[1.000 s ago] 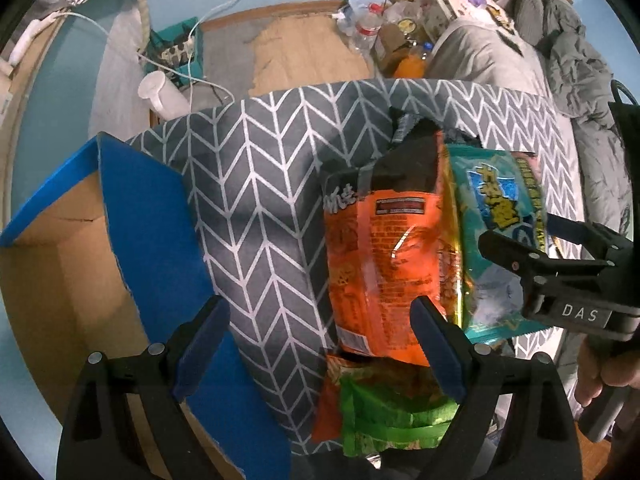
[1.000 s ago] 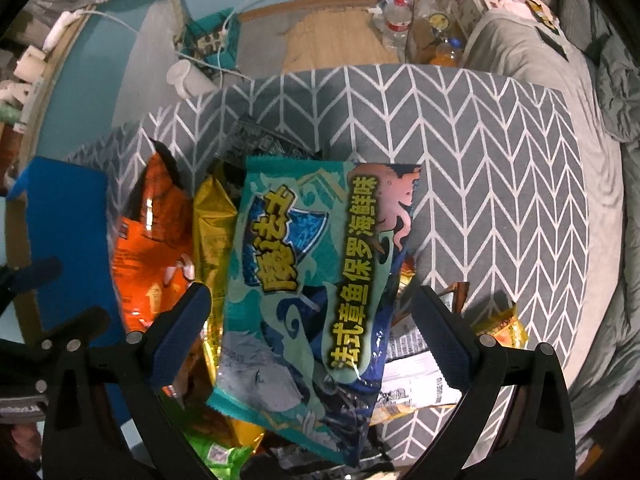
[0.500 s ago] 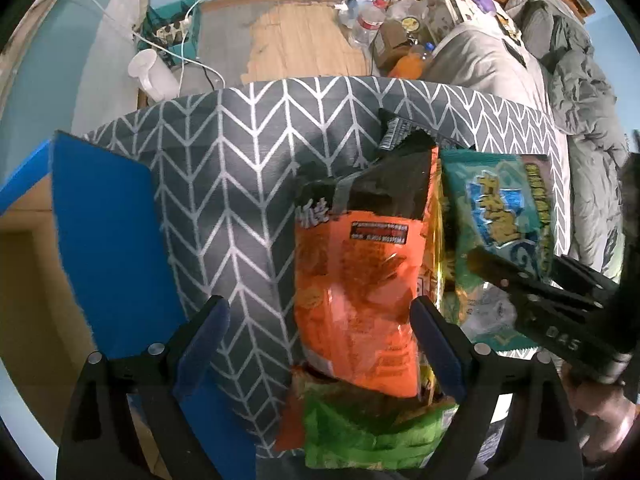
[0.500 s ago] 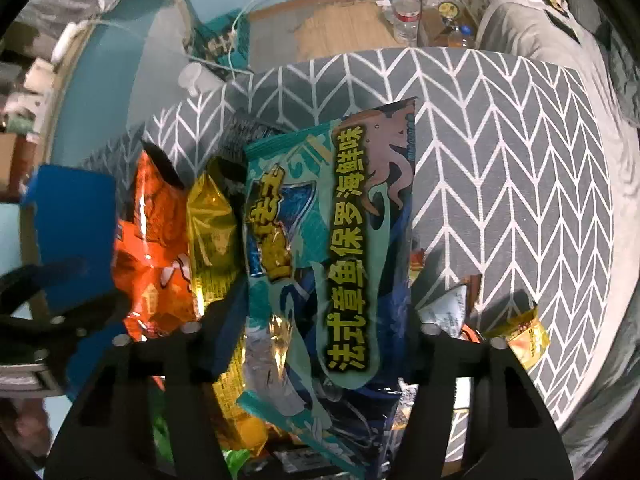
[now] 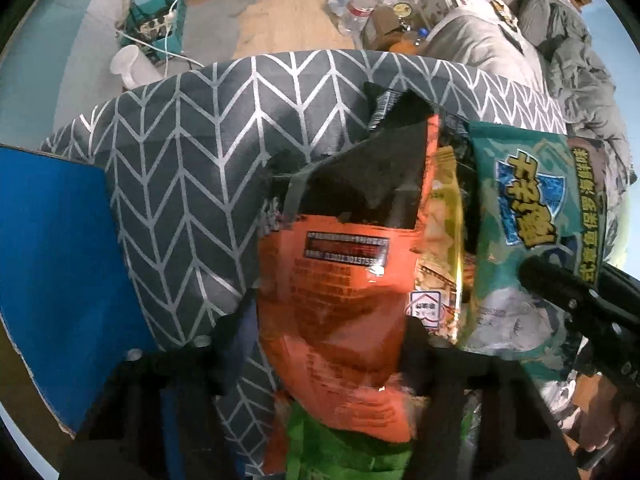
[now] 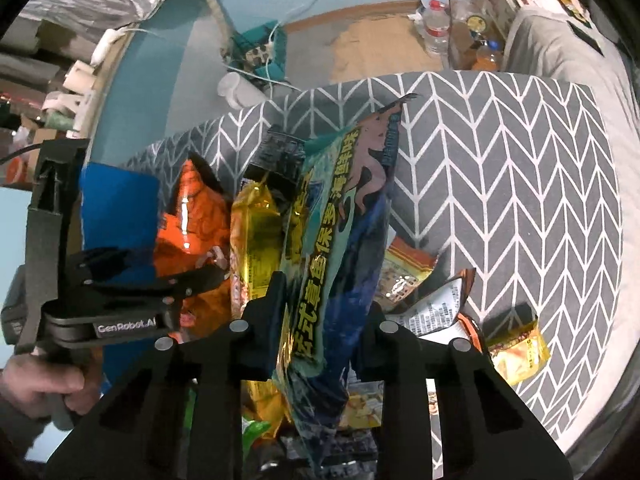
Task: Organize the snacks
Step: 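Grasp the orange chip bag with the left gripper while the right grasps the teal squid bag, then carry the orange bag and teal bag over the cardboard box with both grippers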
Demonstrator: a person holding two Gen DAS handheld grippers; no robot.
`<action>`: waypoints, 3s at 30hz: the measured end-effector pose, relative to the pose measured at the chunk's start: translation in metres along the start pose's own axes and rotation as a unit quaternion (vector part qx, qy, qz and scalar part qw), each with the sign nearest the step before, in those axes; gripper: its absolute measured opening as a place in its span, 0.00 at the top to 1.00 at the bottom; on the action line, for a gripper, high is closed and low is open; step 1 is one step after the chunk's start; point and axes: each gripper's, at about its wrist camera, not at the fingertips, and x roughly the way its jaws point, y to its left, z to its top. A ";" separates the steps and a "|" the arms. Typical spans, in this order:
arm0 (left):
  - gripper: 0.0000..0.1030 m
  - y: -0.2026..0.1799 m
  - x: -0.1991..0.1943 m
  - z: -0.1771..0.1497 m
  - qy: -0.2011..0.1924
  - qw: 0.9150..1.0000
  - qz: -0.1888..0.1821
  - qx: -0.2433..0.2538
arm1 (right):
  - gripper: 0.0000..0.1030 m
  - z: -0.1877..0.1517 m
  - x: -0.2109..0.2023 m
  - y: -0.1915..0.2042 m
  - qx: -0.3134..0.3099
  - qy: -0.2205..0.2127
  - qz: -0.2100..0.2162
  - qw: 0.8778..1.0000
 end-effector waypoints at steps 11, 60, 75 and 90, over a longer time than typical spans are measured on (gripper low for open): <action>0.57 0.015 -0.027 -0.013 -0.029 0.999 -0.027 0.000 | 0.83 -0.009 -0.018 0.004 -0.016 -0.020 0.020 0.999; 0.57 0.185 -0.153 -0.128 -0.129 0.982 -0.050 -0.126 | 0.83 -0.010 -0.005 0.231 -0.161 0.011 0.114 0.980; 0.57 0.237 -0.127 -0.150 -0.105 0.982 -0.033 -0.154 | 0.83 -0.014 0.060 0.281 -0.184 0.070 0.102 0.975; 0.32 0.244 -0.136 -0.161 -0.114 0.980 -0.003 -0.160 | 0.49 -0.013 0.055 0.292 -0.188 0.047 0.025 0.981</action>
